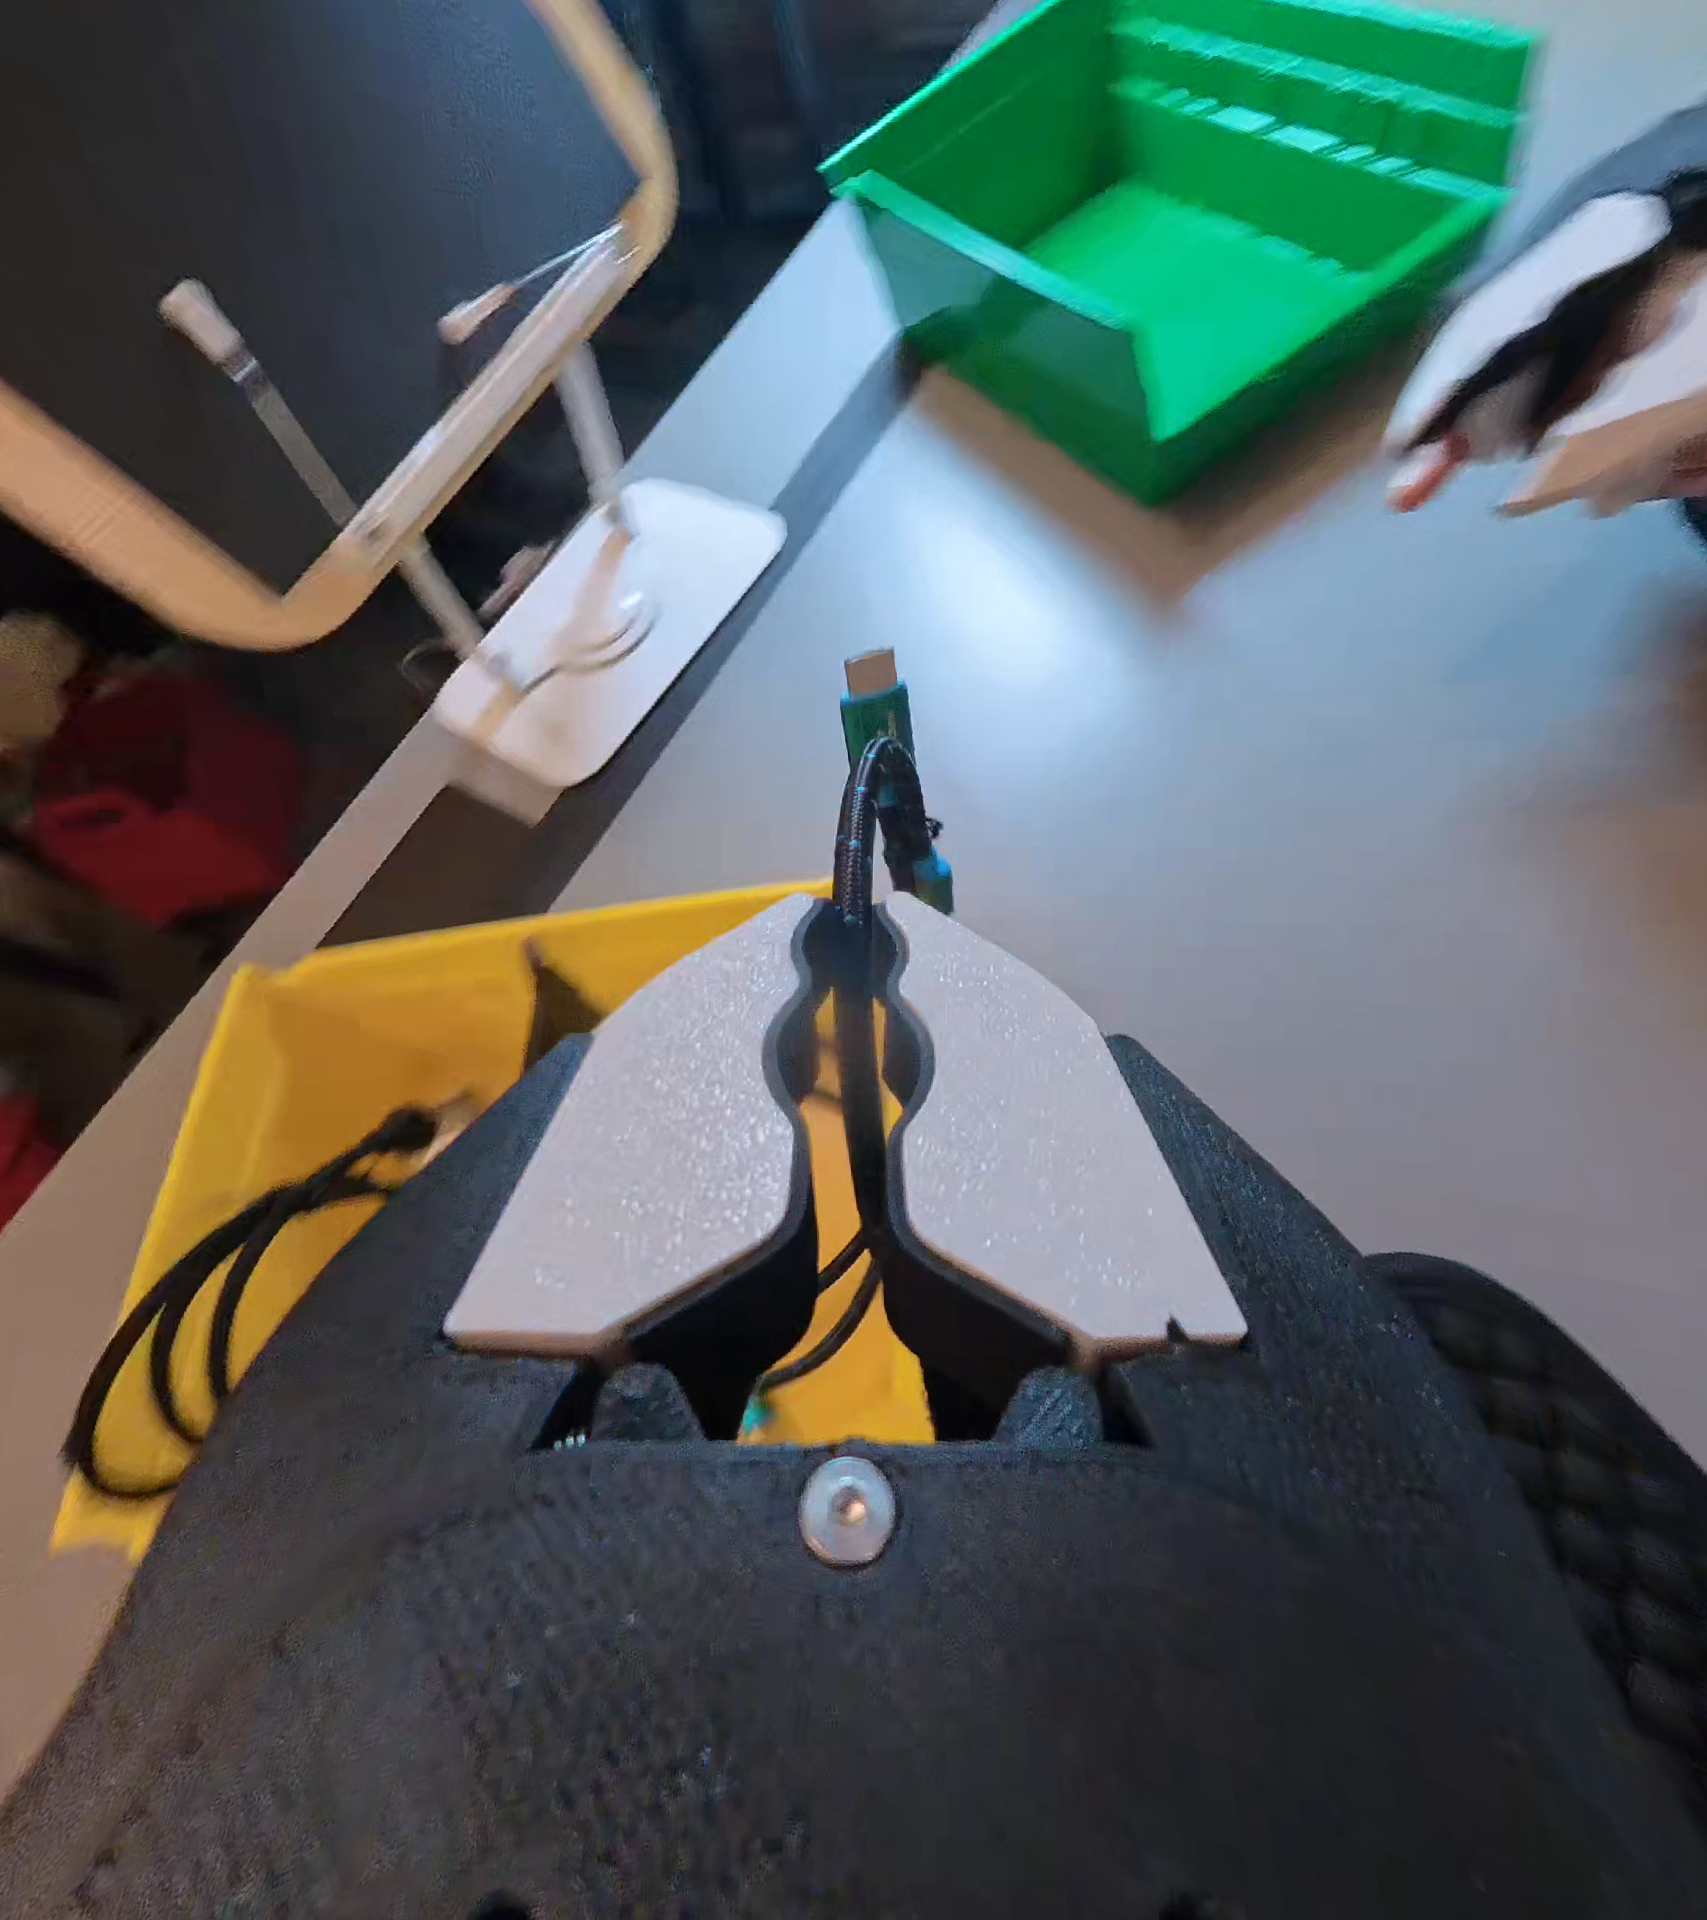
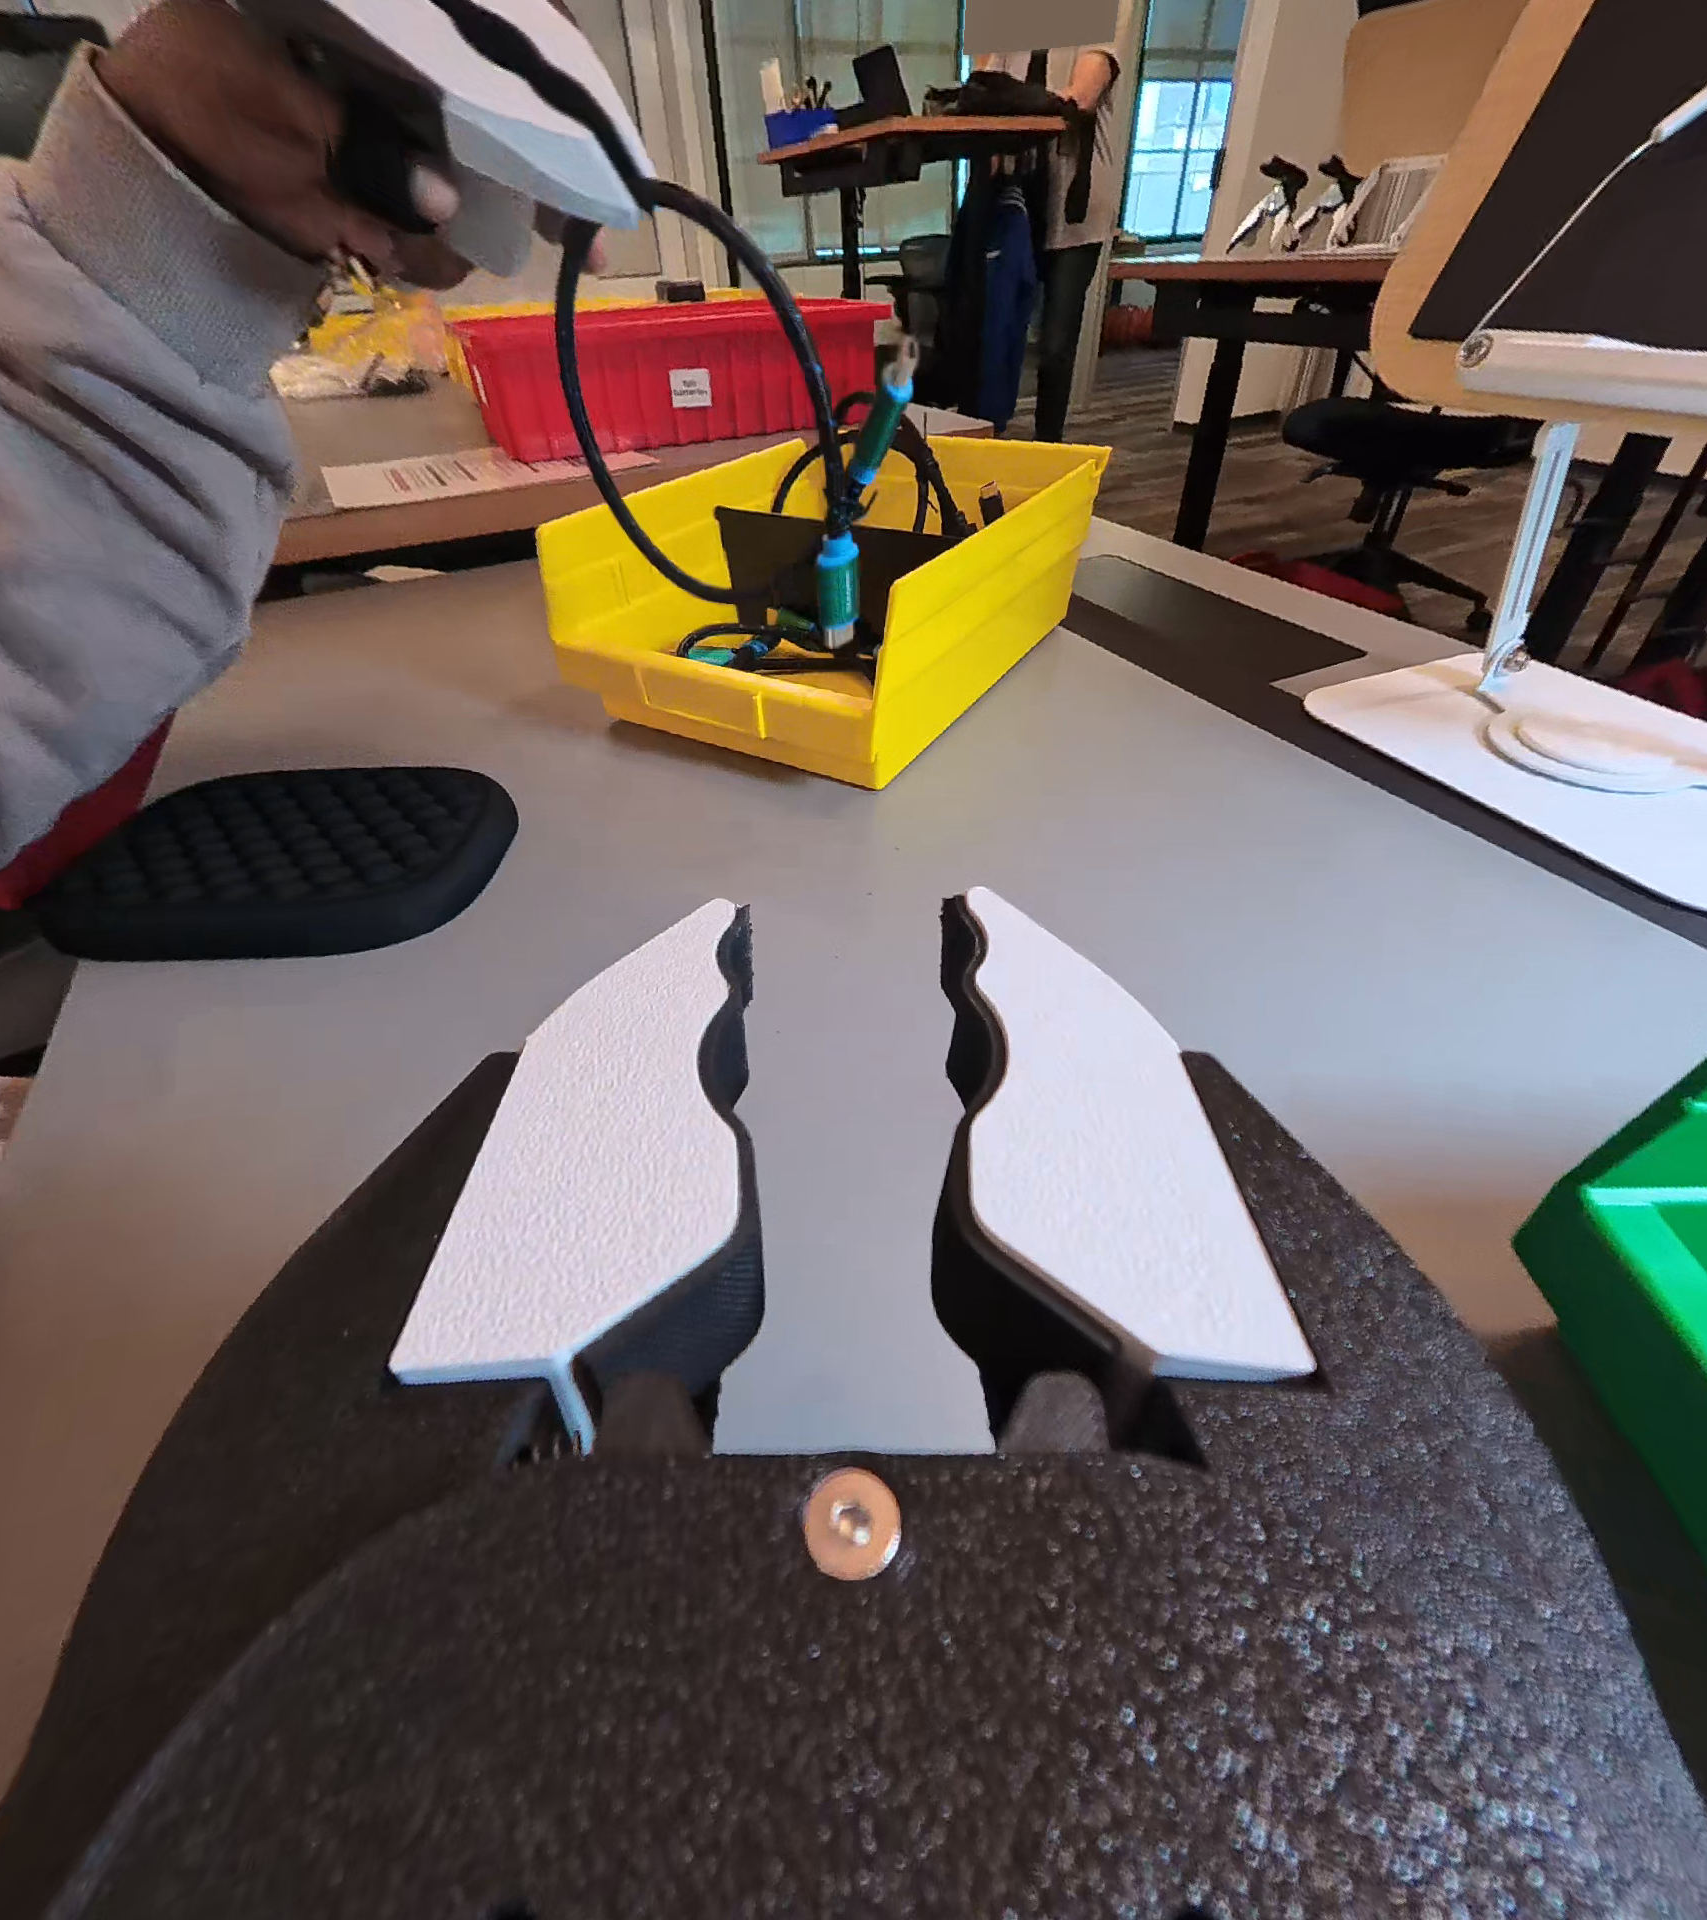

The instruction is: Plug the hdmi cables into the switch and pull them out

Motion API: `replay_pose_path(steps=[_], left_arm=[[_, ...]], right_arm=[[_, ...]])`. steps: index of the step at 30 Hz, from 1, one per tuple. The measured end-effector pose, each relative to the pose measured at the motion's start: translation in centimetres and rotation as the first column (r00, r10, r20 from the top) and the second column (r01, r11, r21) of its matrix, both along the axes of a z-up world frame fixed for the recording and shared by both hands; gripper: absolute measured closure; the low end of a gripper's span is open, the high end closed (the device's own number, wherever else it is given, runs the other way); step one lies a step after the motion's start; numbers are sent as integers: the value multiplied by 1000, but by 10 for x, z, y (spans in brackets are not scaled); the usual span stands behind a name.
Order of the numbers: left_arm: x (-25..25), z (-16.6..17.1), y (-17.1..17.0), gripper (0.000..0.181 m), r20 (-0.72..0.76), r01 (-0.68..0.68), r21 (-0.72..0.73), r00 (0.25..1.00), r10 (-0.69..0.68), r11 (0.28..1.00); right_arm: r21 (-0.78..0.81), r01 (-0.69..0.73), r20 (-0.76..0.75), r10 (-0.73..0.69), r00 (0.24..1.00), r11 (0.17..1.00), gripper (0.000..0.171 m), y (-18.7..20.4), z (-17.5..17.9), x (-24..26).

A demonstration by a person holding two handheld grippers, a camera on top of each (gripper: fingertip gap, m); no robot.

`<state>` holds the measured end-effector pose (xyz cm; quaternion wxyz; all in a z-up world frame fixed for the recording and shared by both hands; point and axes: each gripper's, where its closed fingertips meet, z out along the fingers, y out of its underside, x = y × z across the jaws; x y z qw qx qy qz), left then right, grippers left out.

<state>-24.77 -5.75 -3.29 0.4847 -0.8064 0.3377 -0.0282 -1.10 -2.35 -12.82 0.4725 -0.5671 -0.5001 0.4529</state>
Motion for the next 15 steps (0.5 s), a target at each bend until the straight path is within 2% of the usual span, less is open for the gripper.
replay_pose_path(steps=[2,4,5,7,10,13,15], left_arm=[[-30,-14,7,174,-1,-89,-77,996,89,993],[-50,-36,14,173,-13,-120,-173,993,120,978],[-56,-38,21,172,-1,-126,-169,992,127,978],[-59,-31,37,156,82,-115,-155,988,129,981],[-66,-21,73,154,137,-151,-110,977,165,982],[-78,-61,110,148,-11,-230,-214,972,233,949],[-92,-91,130,153,-147,-304,-258,951,274,917]], right_arm=[[-8,-10,15,10,1000,1000,137,-1,-3,-2],[1,-15,29,15,999,1000,137,-3,-6,-4],[8,-16,34,15,999,1000,137,-4,-7,-4],[14,-15,43,14,999,1000,138,-4,-8,-5],[5,-19,48,19,999,1000,138,-3,-10,-5],[12,-17,58,16,998,1000,139,-3,-12,-4],[27,-12,60,10,998,1000,139,-3,-11,-2]])
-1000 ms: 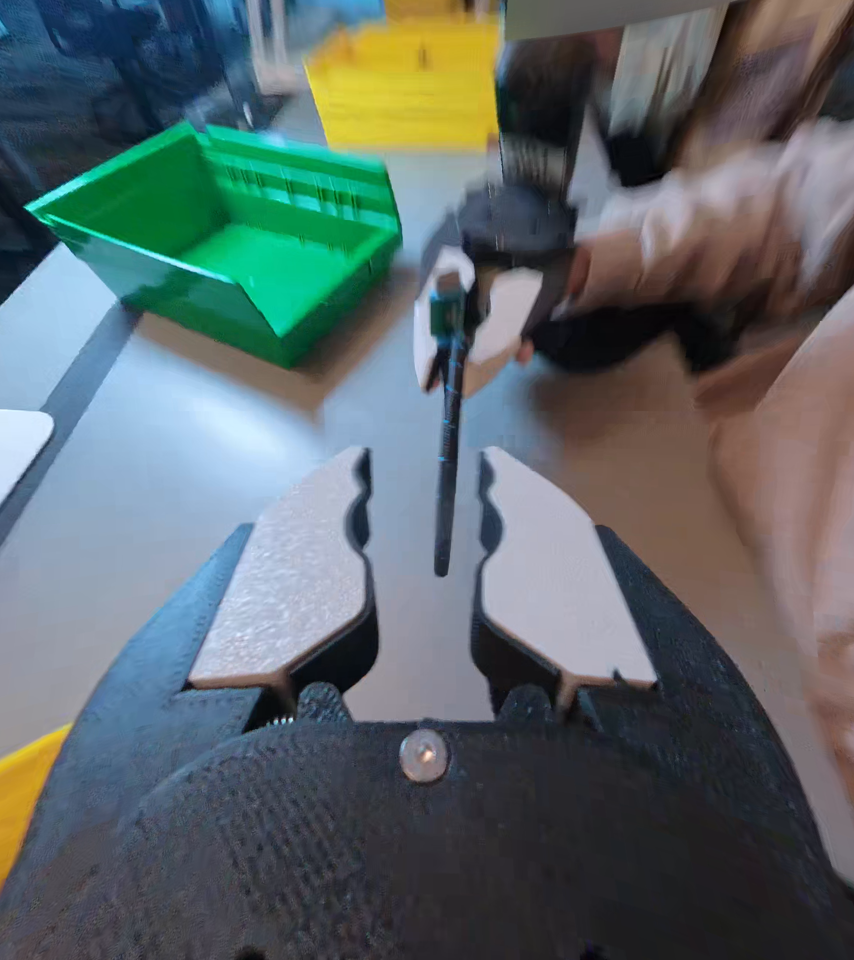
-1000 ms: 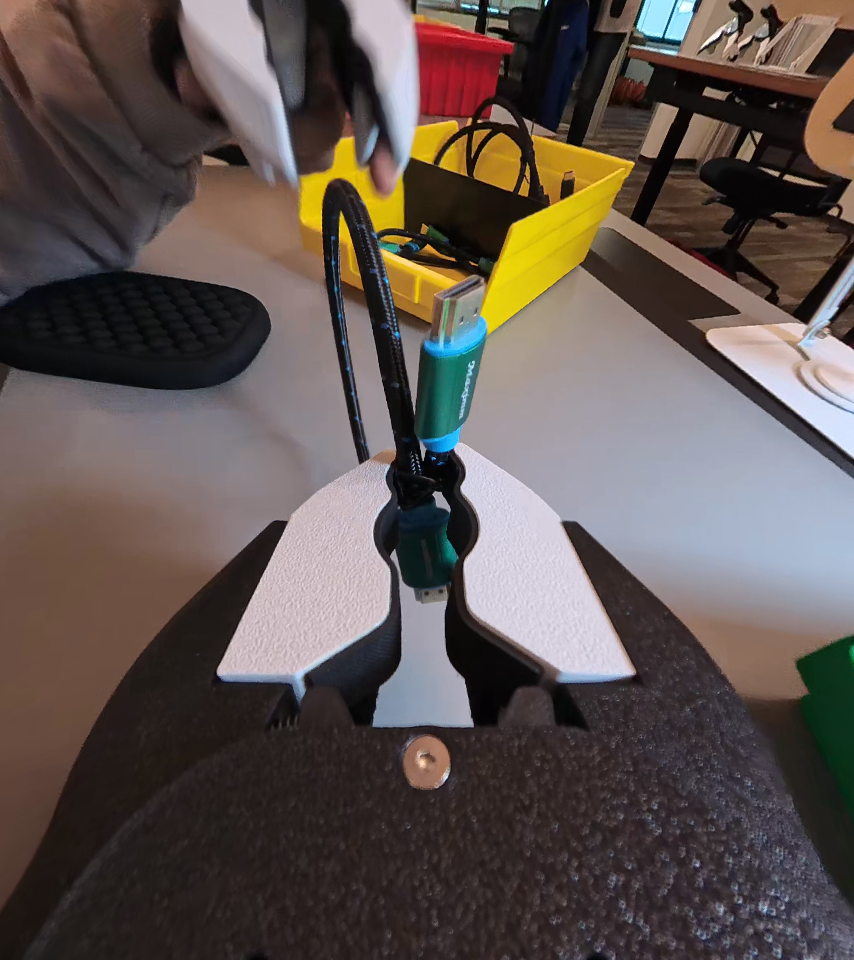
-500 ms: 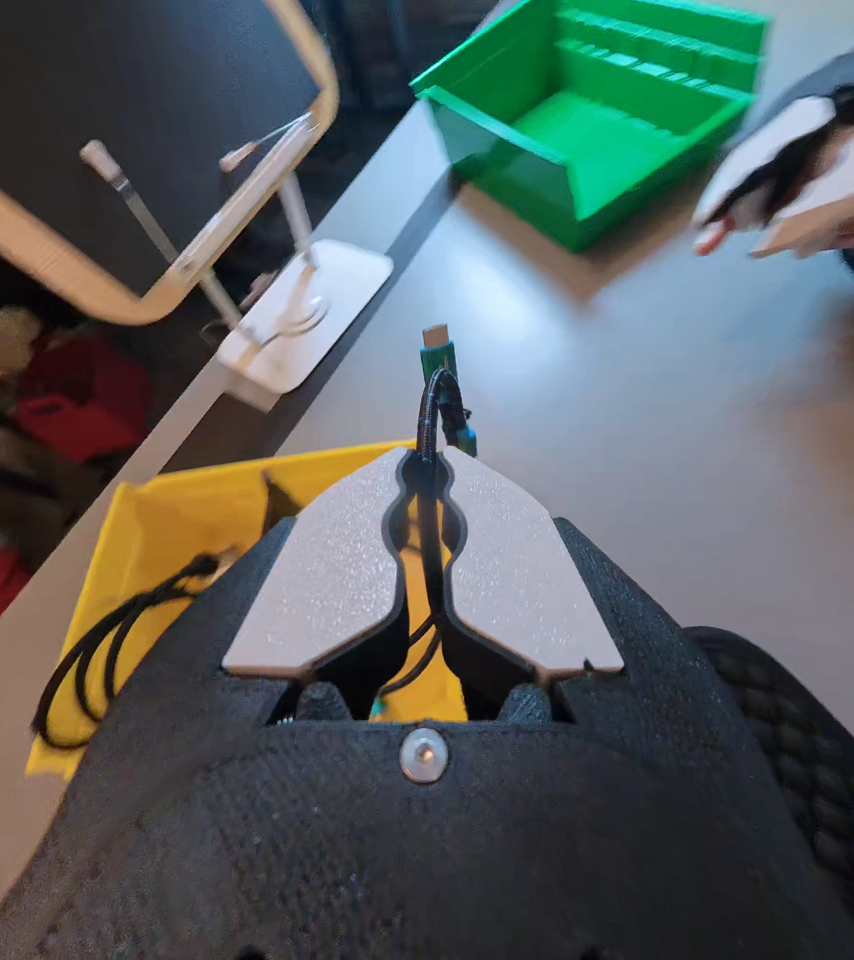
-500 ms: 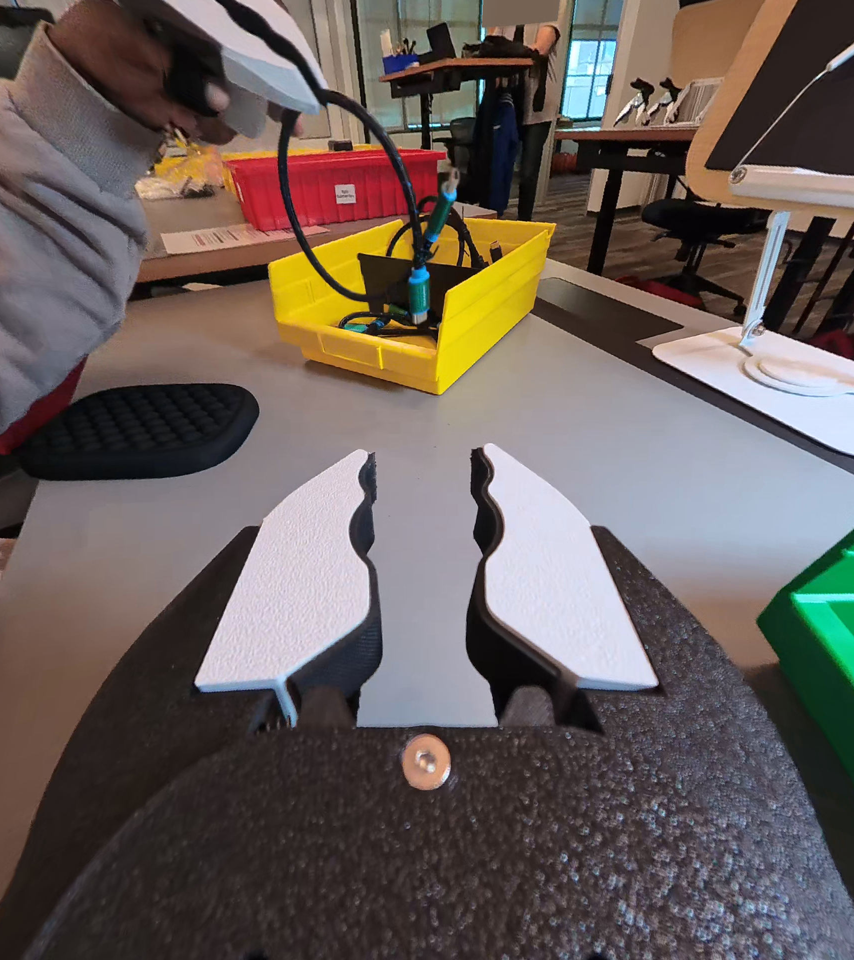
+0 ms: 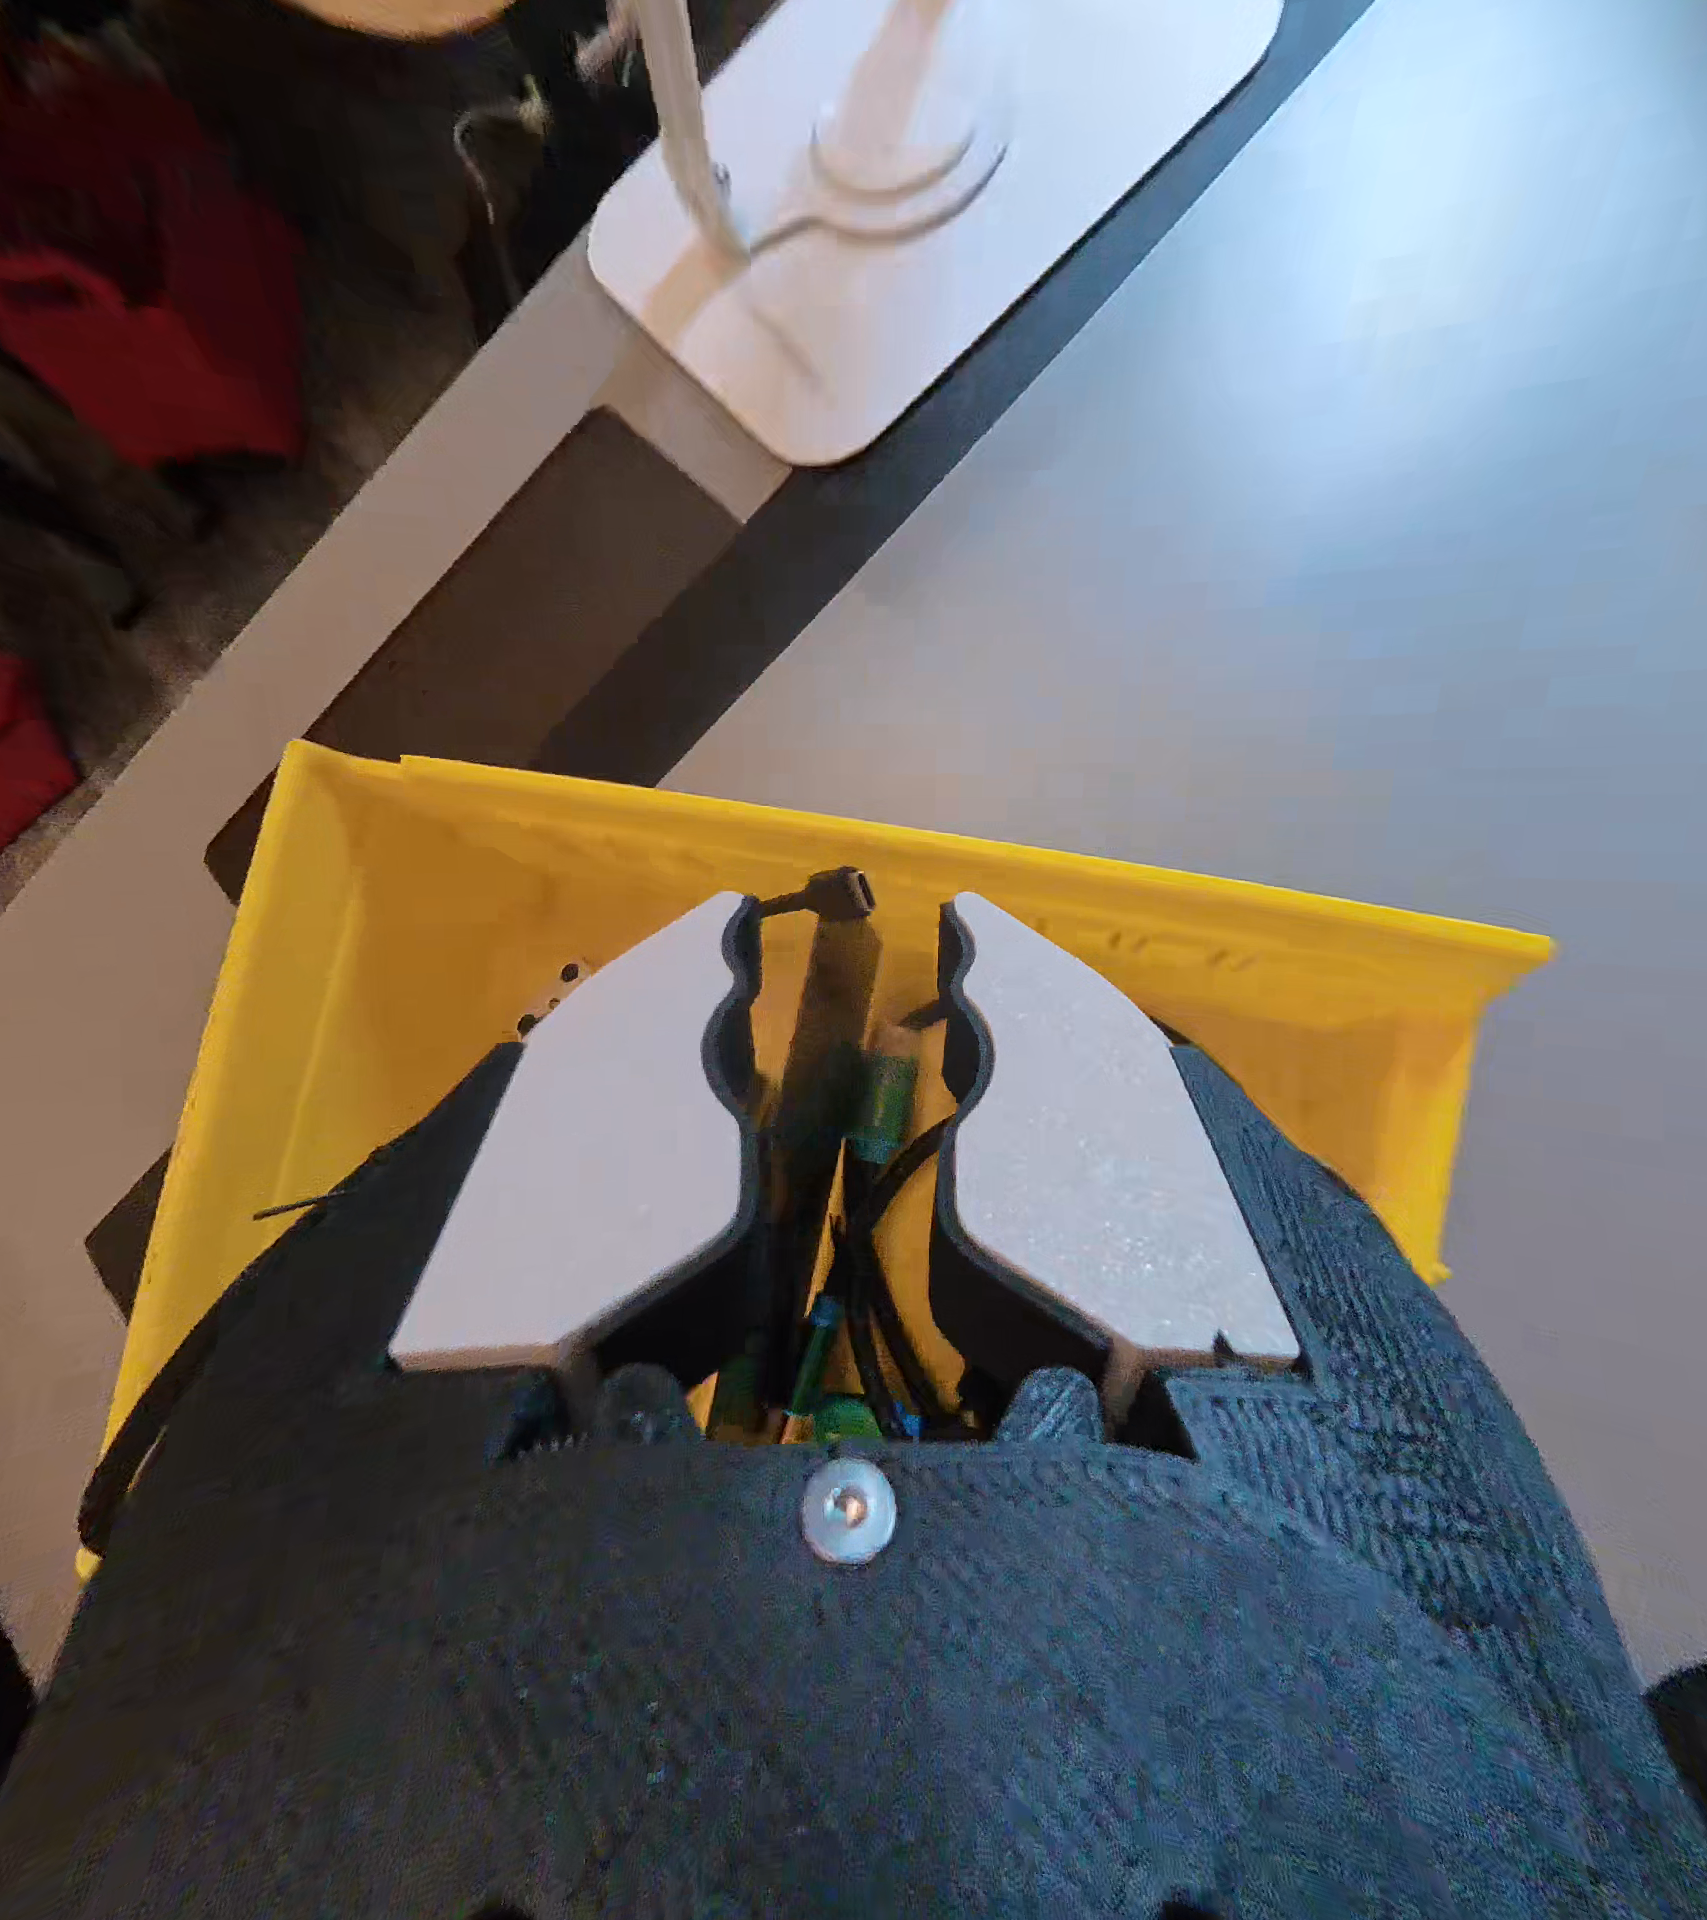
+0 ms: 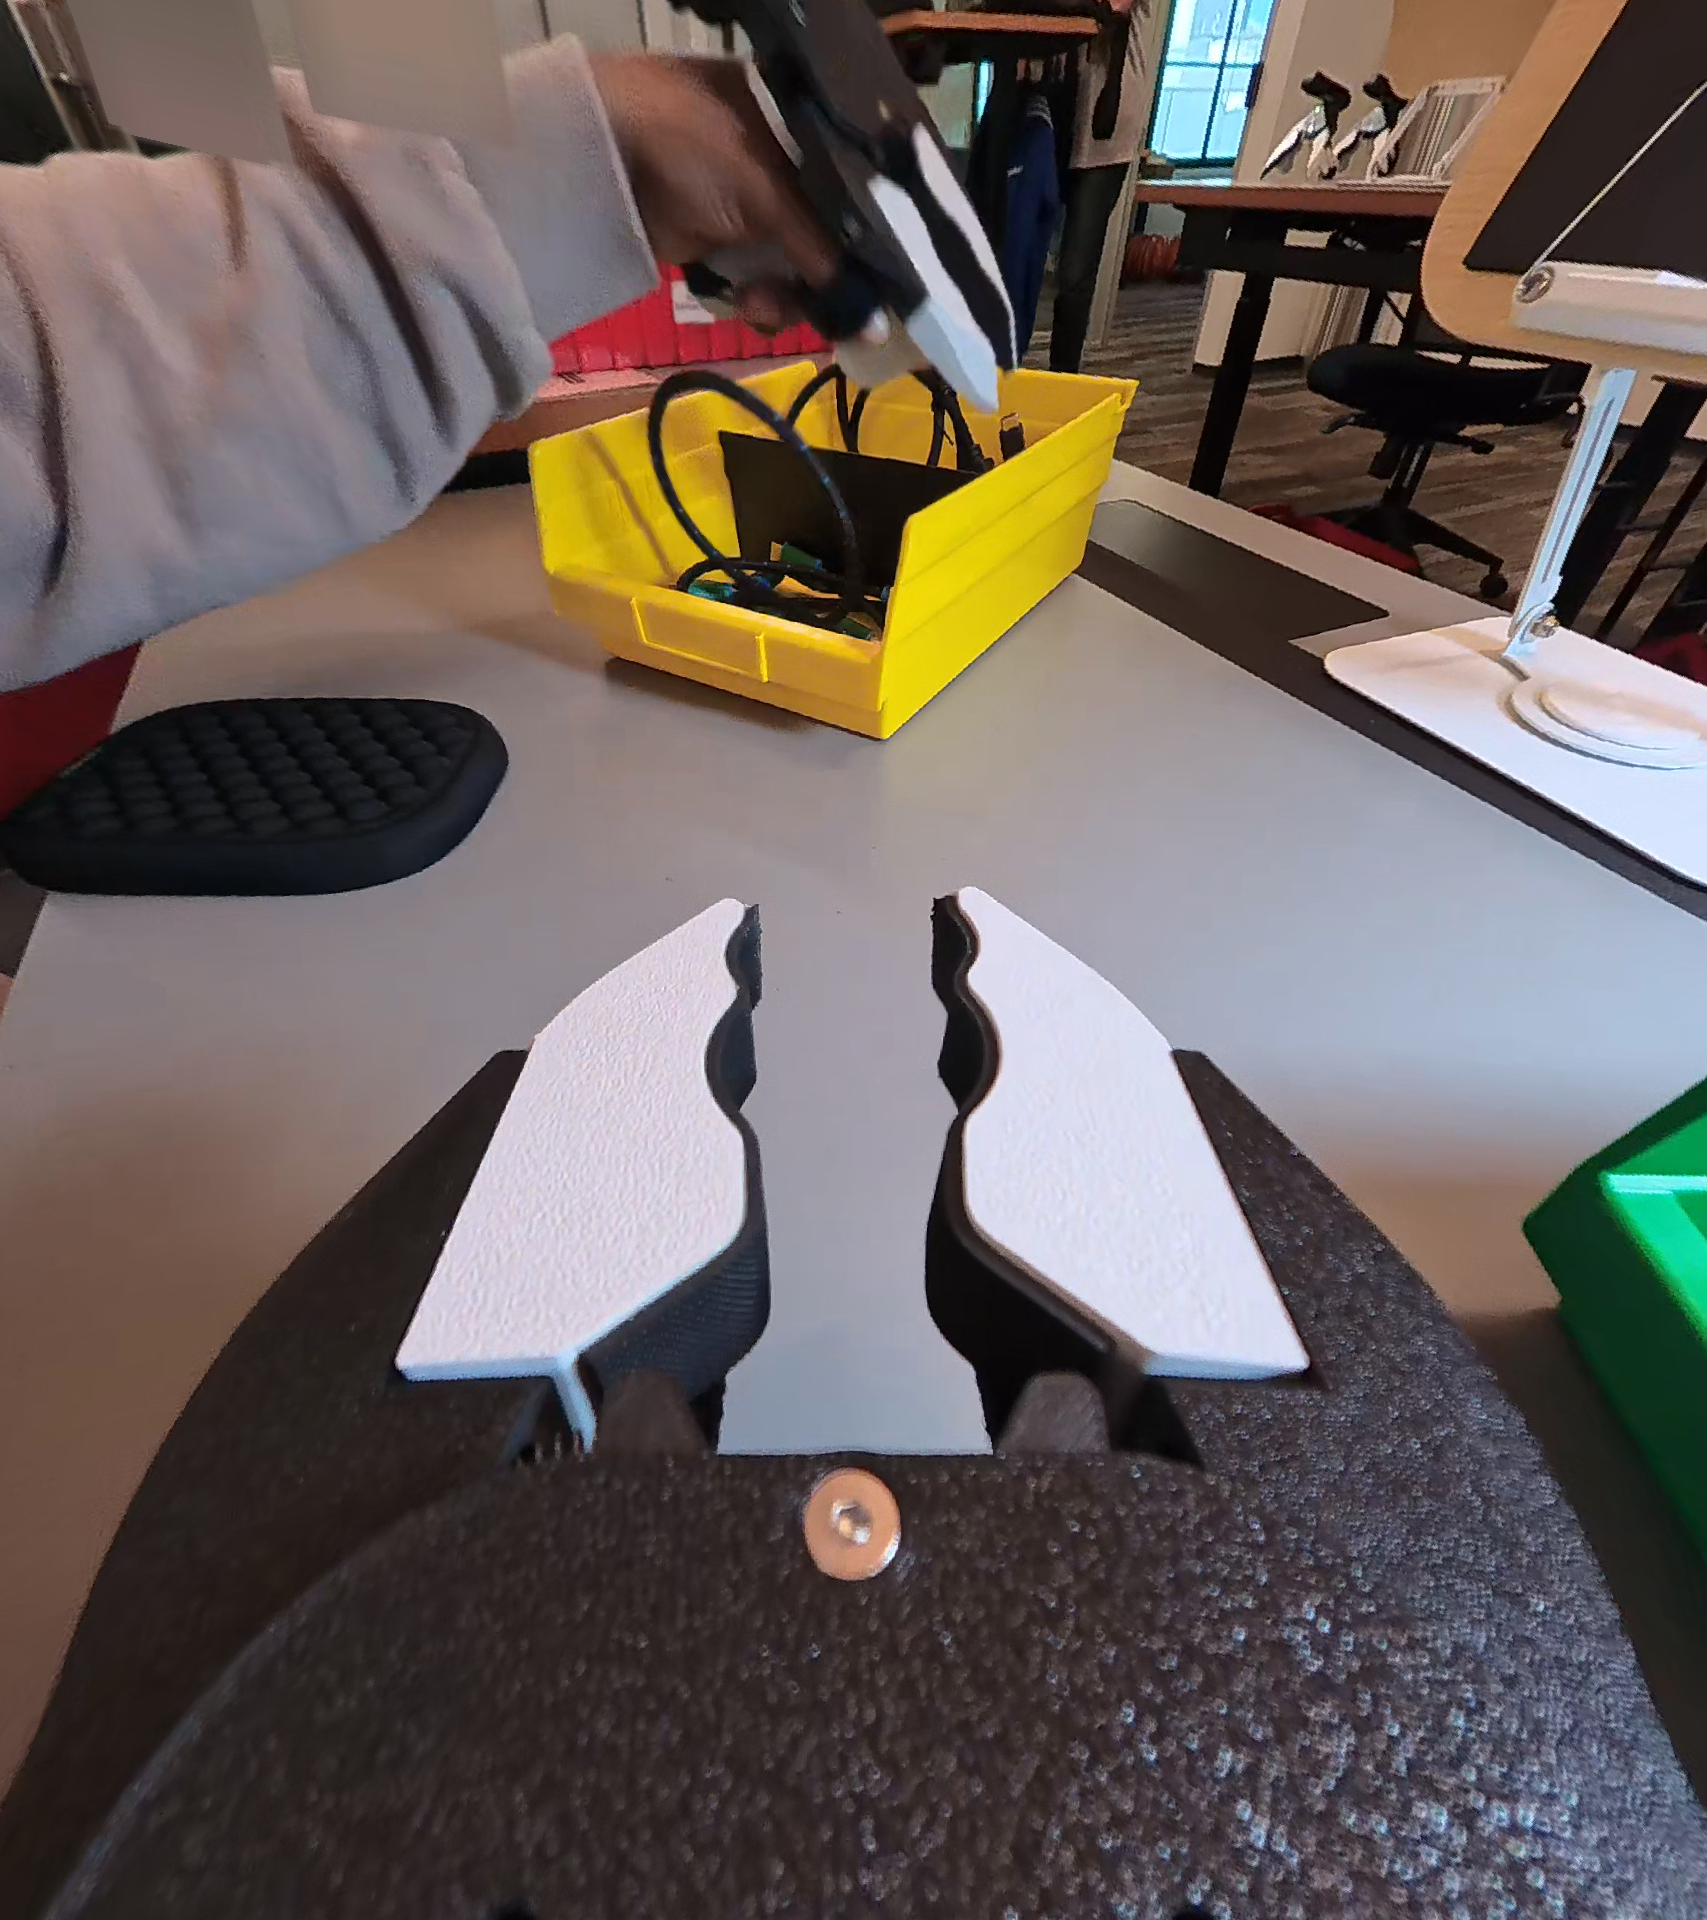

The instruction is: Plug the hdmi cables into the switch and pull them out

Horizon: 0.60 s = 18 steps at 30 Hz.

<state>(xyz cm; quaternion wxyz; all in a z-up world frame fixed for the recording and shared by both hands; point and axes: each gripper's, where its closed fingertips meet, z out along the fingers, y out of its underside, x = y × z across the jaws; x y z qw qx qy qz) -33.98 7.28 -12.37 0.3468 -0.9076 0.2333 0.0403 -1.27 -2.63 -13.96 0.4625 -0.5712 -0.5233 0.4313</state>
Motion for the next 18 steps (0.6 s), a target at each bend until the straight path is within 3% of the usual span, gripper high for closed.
replay_pose_path(steps=[4,7,13,18], left_arm=[[-11,-33,16,170,-127,-1,-106,992,-13,994],[-16,-10,16,175,-185,-6,-79,983,-9,997],[-14,118,1,175,-168,13,186,986,19,982],[8,235,-19,175,-175,70,431,985,7,900]], right_arm=[[10,12,-10,-12,1000,1000,141,3,4,5],[1,18,-19,-18,1000,1000,142,6,6,7],[-3,13,-21,-13,1000,1000,142,6,6,6],[6,11,-18,-11,1000,1000,142,3,6,3]])
